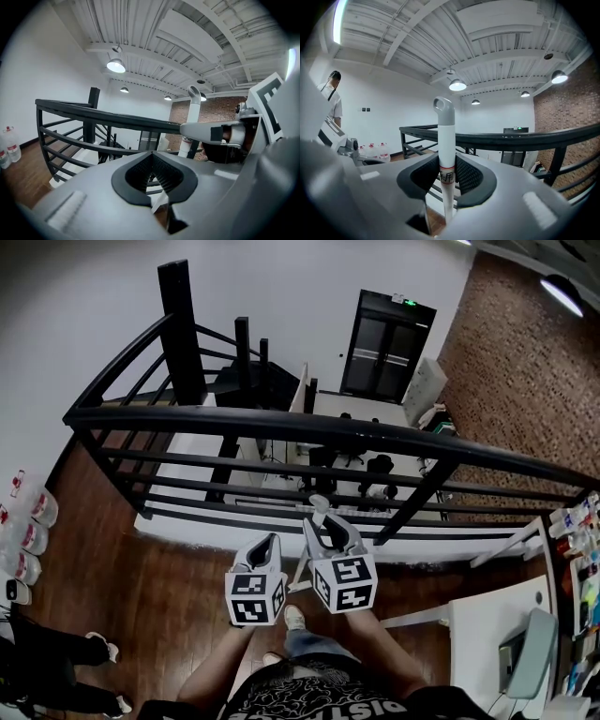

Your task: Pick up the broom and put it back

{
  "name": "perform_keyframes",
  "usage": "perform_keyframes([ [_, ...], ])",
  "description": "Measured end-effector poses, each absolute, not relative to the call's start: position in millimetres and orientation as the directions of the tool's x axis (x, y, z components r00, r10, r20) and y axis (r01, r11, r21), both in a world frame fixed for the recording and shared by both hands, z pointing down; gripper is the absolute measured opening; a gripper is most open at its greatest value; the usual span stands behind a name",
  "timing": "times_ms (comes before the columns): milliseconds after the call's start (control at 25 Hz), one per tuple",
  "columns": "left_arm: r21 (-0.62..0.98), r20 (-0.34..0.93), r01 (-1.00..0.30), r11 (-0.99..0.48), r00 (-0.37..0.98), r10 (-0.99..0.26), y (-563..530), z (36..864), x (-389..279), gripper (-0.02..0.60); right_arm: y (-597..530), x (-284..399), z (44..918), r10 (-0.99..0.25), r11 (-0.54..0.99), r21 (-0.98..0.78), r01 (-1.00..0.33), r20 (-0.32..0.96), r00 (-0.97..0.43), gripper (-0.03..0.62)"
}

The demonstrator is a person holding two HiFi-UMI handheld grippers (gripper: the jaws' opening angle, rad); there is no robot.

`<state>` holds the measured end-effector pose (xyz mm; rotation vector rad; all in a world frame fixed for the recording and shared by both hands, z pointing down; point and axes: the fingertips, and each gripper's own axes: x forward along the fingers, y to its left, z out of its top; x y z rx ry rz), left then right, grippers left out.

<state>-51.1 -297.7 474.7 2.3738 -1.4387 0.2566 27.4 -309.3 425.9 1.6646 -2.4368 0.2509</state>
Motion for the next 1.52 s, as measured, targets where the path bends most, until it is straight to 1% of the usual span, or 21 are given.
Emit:
perform_keyframes([
  [240,0.206,0.322,-0.881,-0.426,0.472,-0.821,-288,476,-54,0.005,-304,28,439,-0.909,0.341,-0.021,-0.940,0.247,-0.335,0.098],
  [760,0.180,0.316,-0.890,-0.420,0.457,-0.832,-322,469,-53,0.005,-356,35,492,-0.898,0.319,-0.044,-0.947,0.305,-0.317,0.098],
  [1520,0.156,0.388,-0.910,-0.385,0.415,-0.823,-399,495,-52,0.005,-438,31,565,-0.855,0.312,-0.126,-0.942,0.395,-0.336,0.098],
])
